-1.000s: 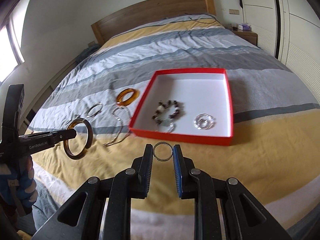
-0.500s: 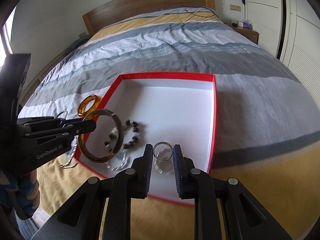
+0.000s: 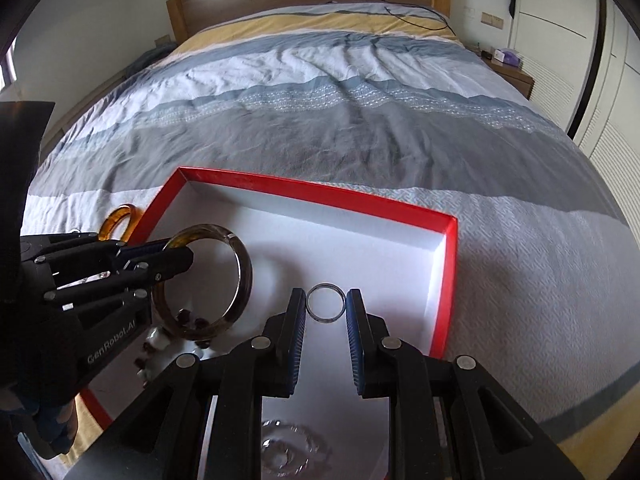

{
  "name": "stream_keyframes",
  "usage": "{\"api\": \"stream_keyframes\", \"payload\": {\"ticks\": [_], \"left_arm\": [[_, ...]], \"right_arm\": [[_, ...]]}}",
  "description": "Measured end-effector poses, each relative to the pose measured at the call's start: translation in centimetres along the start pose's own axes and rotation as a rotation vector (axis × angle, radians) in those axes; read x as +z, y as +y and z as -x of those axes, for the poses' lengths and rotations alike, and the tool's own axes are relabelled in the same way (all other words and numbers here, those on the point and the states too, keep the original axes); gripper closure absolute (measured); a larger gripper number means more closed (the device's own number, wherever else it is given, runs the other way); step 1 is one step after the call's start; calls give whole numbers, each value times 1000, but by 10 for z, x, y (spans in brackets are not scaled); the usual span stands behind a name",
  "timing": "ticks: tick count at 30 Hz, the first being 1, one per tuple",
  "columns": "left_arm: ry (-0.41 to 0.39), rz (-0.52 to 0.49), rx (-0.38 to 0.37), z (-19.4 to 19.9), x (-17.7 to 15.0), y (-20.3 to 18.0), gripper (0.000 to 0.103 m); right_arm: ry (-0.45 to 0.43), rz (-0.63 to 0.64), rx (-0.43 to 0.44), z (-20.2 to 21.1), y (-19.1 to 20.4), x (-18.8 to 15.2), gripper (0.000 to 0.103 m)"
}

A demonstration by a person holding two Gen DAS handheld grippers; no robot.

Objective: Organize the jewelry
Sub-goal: 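Carry the dark brown bangle and silver ring in both tools over the red box, then open both tools to drop the bangle and ring into the box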

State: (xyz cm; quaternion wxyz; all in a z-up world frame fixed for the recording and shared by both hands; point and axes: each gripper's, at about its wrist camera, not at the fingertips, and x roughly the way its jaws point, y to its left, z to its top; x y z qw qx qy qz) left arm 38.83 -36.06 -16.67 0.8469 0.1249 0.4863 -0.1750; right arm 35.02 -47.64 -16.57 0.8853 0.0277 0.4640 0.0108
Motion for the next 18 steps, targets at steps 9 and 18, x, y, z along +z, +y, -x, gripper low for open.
{"api": "stream_keyframes", "payload": {"ticks": [9, 18], "left_arm": [[-11, 4, 27, -8, 0, -1, 92], [-17, -7, 21, -6, -3, 1, 92]], "right_arm": [[61, 53, -44, -21, 2, 2, 82], [64, 72, -65, -21, 5, 0, 78]]}}
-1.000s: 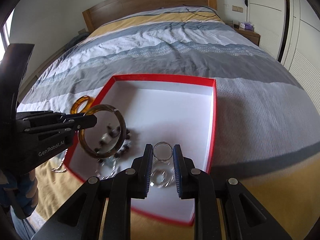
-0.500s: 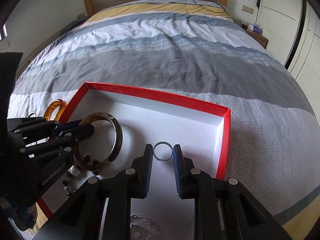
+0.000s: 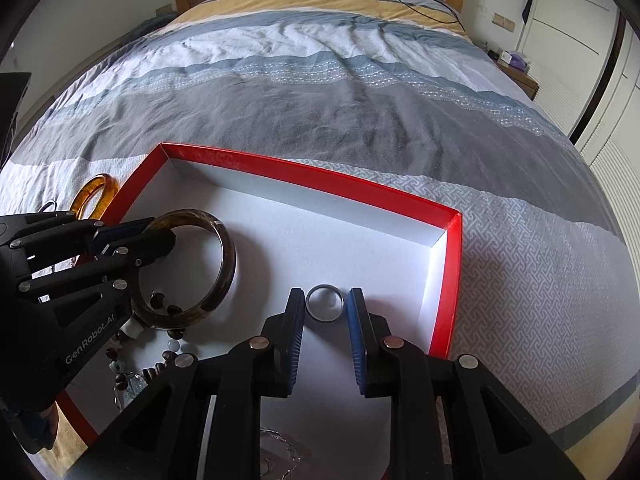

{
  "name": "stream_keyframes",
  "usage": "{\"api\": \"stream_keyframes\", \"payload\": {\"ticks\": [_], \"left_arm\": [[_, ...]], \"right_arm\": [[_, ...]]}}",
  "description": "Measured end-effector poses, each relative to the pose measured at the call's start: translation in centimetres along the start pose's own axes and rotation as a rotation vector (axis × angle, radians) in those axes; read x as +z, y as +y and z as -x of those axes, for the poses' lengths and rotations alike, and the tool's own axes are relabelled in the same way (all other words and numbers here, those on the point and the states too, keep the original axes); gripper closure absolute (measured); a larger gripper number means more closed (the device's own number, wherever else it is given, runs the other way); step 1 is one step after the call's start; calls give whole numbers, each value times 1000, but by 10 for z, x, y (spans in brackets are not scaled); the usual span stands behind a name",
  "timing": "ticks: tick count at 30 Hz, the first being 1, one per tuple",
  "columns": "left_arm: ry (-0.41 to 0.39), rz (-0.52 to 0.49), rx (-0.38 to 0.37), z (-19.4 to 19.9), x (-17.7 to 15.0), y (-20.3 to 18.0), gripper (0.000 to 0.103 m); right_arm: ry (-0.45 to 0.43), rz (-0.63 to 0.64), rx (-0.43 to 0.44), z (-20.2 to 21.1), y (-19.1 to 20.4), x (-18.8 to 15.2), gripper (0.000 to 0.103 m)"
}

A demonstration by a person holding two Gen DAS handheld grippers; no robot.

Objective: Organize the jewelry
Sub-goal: 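Open both tools to drop the bangle and ring into the box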

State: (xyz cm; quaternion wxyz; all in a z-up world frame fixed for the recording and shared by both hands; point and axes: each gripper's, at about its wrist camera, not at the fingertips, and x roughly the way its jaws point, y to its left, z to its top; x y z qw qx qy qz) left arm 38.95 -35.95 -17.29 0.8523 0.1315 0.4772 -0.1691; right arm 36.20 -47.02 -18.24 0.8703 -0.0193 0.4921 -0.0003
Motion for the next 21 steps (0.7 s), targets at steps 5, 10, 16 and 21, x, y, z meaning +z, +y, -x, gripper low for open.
{"api": "stream_keyframes", "payload": {"ticks": [5, 10, 16, 21], "left_arm": [[8, 6, -13, 2, 1, 2, 92], [-5, 0, -42, 20, -1, 6, 90], [-45, 16, -157, 73, -15, 9, 87], [-60, -20, -216, 126, -41, 5, 79]], "right_arm": [[-10, -10, -15, 9, 3, 2, 62], [-53, -45, -39, 39, -6, -3, 62], [-119, -166, -35, 91, -22, -21, 61], [-141, -236, -25, 133, -16, -46, 61]]}}
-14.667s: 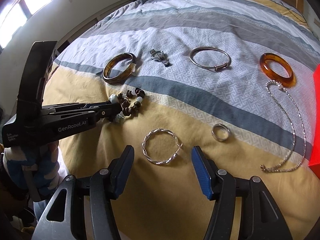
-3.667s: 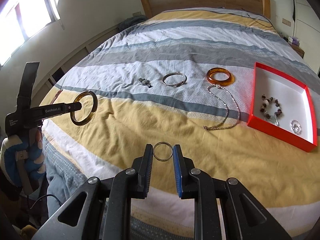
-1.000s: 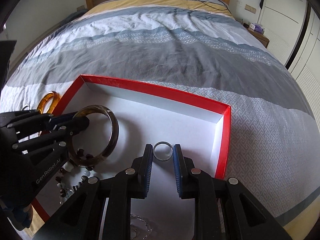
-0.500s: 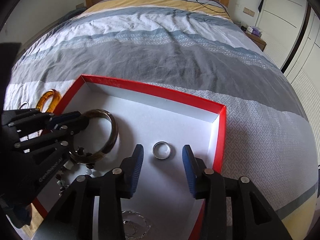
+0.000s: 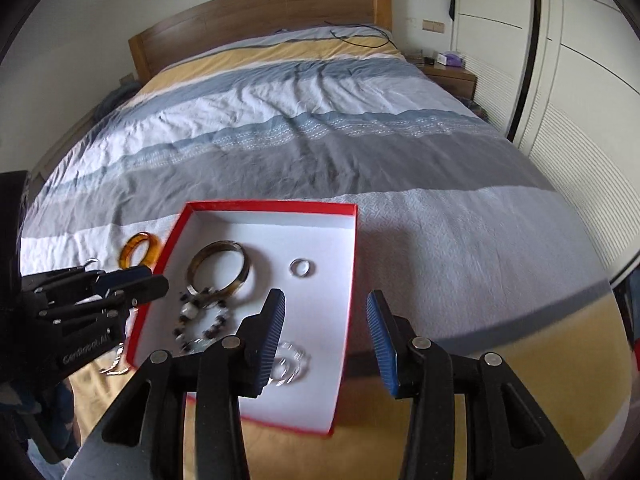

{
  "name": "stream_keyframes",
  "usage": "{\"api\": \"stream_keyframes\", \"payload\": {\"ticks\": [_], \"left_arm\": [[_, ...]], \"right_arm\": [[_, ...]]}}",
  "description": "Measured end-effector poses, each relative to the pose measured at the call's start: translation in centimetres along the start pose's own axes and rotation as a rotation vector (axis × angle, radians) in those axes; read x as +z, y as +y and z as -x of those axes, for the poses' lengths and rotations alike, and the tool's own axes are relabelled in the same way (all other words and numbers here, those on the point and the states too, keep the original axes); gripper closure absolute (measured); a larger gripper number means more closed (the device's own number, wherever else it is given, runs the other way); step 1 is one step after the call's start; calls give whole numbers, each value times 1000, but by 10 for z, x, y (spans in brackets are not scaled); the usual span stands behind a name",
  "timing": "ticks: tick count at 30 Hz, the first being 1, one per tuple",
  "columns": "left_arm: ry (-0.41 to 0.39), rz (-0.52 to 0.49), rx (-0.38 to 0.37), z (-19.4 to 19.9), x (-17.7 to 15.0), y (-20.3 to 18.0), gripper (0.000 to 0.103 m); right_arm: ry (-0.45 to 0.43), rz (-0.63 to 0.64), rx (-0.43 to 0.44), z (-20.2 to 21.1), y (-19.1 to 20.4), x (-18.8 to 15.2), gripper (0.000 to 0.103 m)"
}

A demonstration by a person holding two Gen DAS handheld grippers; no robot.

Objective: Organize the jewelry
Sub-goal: 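Withdraw both open tools back toward the remaining jewelry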

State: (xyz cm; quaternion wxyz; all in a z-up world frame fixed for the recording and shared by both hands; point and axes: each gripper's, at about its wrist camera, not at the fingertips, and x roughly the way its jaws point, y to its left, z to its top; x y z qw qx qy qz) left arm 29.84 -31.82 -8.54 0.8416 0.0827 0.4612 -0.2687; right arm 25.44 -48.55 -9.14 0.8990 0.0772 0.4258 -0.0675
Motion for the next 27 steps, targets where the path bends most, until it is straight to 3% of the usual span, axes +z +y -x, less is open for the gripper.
{"api": "stream_keyframes", "payload": {"ticks": [6, 16, 21, 27], "left_arm": [[-25, -4, 13, 65, -45, 2, 75], [-59, 96, 143, 155, -125, 74, 72], [-128, 176, 204, 202, -152, 108, 72], [-221, 252, 225, 245, -176, 129, 72]], "right_arm": [[-39, -40, 39, 58, 23, -27, 56], [-72, -37, 109, 124, 72, -75, 52], [-83, -18, 137, 143, 92, -90, 52], [-92, -12, 170, 163, 110, -105, 52]]}}
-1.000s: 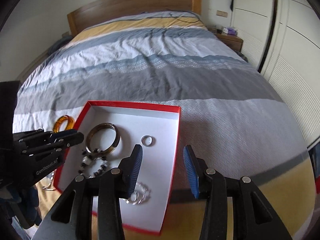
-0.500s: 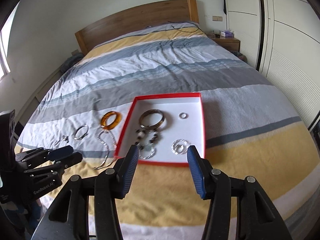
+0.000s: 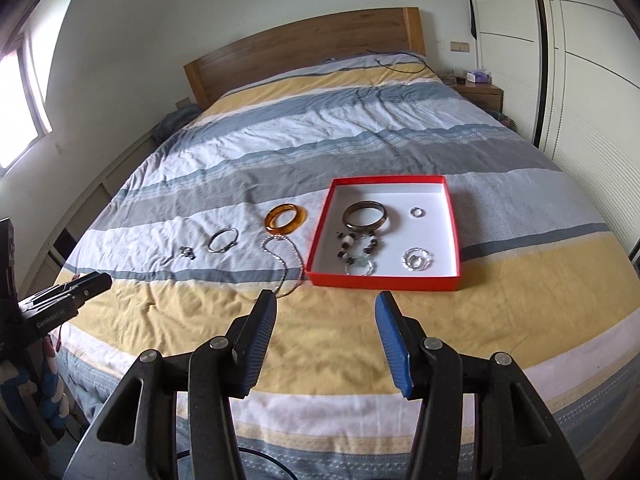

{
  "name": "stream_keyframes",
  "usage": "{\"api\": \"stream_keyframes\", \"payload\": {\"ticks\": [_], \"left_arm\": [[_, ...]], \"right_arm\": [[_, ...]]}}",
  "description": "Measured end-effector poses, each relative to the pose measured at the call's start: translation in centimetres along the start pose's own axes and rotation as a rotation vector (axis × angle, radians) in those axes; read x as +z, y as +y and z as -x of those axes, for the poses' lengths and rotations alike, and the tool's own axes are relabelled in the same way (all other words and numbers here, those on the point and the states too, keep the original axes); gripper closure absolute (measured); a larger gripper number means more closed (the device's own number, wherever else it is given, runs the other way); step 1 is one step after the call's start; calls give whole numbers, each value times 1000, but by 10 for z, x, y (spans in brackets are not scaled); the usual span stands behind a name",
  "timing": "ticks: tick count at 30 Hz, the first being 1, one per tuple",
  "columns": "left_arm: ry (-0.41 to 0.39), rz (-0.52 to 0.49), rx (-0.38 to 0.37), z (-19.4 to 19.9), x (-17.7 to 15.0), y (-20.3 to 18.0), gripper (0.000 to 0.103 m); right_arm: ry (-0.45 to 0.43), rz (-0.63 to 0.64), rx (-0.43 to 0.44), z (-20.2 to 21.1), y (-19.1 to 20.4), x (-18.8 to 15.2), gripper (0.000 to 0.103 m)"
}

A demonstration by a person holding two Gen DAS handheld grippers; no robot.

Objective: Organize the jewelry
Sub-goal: 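Withdraw both open tools back toward the remaining jewelry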

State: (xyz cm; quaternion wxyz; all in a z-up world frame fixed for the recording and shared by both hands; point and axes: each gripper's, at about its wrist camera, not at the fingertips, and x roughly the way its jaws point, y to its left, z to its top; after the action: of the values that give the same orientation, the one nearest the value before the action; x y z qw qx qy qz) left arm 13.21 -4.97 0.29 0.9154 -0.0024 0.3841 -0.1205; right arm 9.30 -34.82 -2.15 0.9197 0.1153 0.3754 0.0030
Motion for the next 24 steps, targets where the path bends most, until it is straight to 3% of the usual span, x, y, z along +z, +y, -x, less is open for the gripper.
{"api": "stream_keyframes", "payload": {"ticks": [10, 24], "left_arm": [[8, 103, -8, 24, -25, 47, 72], [80, 152, 25, -23, -33, 83, 72]], "right_arm": [[4, 47, 42, 13, 34, -12, 50], [130, 142, 121, -50, 74, -6, 50]]}}
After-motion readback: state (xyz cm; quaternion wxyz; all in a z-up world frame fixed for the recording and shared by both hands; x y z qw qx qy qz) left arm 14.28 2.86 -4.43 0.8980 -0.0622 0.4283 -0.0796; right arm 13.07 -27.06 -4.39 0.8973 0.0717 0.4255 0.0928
